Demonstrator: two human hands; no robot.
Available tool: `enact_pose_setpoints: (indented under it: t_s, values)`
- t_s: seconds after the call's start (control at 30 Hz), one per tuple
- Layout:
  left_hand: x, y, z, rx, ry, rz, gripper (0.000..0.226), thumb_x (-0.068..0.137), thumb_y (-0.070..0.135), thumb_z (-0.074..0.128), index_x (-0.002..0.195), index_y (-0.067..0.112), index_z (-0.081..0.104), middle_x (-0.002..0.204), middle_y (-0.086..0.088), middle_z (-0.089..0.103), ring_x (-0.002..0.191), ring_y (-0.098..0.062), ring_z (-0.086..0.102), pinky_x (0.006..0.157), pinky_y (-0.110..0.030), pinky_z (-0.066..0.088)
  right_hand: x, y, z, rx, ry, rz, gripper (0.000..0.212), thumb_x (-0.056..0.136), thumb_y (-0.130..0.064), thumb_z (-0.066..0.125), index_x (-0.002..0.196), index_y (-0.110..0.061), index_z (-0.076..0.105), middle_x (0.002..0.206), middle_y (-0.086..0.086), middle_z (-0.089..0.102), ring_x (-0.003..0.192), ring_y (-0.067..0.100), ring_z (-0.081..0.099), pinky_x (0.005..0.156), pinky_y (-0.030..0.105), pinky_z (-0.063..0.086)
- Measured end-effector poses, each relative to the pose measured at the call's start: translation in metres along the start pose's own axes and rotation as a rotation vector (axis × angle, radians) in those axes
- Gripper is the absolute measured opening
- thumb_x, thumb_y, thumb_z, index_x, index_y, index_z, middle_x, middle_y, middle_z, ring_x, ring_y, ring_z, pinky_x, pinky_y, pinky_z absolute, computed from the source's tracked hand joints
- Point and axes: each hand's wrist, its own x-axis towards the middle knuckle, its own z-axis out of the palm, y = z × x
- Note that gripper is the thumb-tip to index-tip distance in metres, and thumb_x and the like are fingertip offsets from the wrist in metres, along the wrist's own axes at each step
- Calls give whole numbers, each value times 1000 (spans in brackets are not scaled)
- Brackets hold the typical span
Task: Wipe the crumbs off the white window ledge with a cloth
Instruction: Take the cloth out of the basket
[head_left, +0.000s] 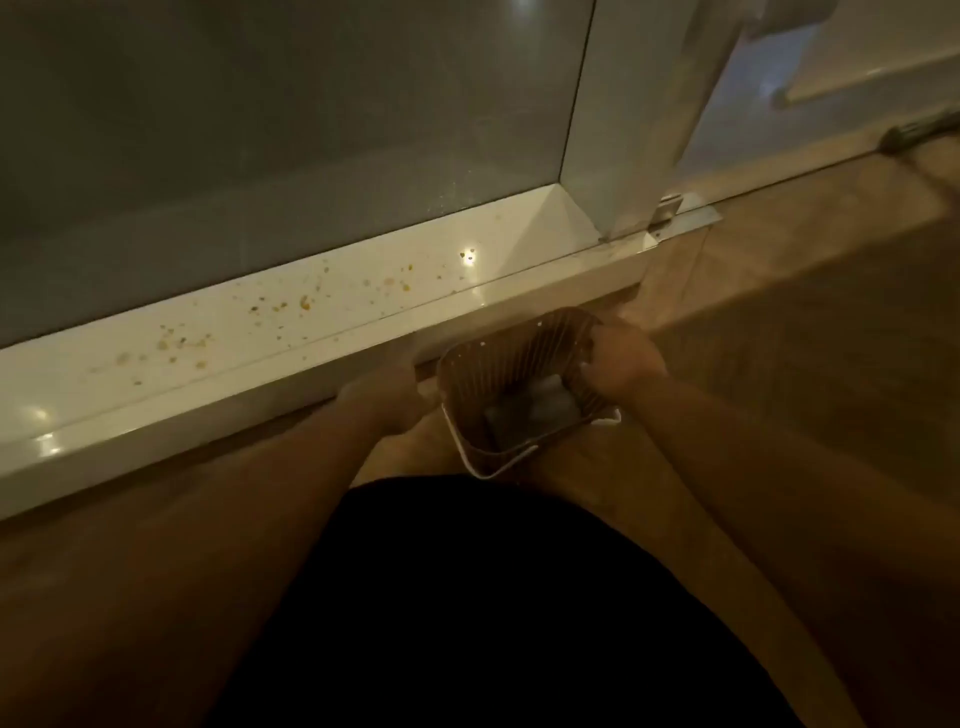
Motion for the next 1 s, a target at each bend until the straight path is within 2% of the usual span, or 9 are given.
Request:
enact_pose_setpoints:
  t_s: [0.1,0.2,0.33,0.4,0.5,0.63,0.83,0.9,1.0]
  values:
    - [21,6,20,24,-10,-130,69,91,53,46,141,7,36,142,-14,46,128,-31,47,105,-38,39,16,18,13,-19,89,143,43,85,-19,50,126,-8,43,130,19,44,121,37,41,96,49,38]
    - [27,21,35,-92,-33,-119,50,96,32,49,140,9,39,141,-12,46,127,-30,46,103,-32,36,32,36,24,-38,112,222,55,86,-17,50,137,-8,31,136,19,39,125,38,38,98,52,36]
    - [60,14,43,-88,-31,-216,36,97,25,43,120,-1,51,109,-21,66,95,-33,67,81,-39,53,55,41,34,21,138,147,53,88,-6,47,138,-6,29,134,21,40,118,37,46,90,49,45]
    - [67,13,42,-90,-2,-268,34,96,19,41,118,-6,47,110,-23,64,96,-37,66,82,-41,54,63,37,38,37,155,69,42,89,1,42,130,-5,36,128,22,44,111,37,51,86,48,47]
    - [77,4,39,-112,95,-270,30,95,21,41,112,-2,47,111,-25,62,97,-43,63,85,-45,52,70,27,42,91,162,1,29,91,1,38,120,-4,43,118,23,50,102,38,56,84,45,48]
    - [82,-14,35,-111,157,-260,26,94,26,39,100,2,48,101,-21,63,85,-40,66,78,-45,56,81,17,48,97,214,-88,39,91,-6,43,129,-11,38,117,20,53,102,34,55,82,44,48]
    - [76,-14,30,-235,152,-276,28,94,34,37,102,7,42,96,-19,64,84,-38,66,73,-45,57,86,-17,53,-162,375,-250,49,76,-7,57,123,-8,45,122,19,47,111,36,46,92,45,38]
    - [73,-13,32,-232,163,-262,27,97,33,35,104,7,40,100,-19,63,85,-39,66,75,-46,57,93,-33,60,-132,230,-455,42,77,-7,57,118,-8,50,117,16,51,110,32,48,91,41,40]
    - [68,-13,37,-205,135,-199,24,100,29,31,107,7,37,98,-16,63,85,-36,66,76,-47,56,114,-52,88,-298,-215,-606,44,83,-12,56,126,-12,47,125,14,48,117,32,48,95,41,42]
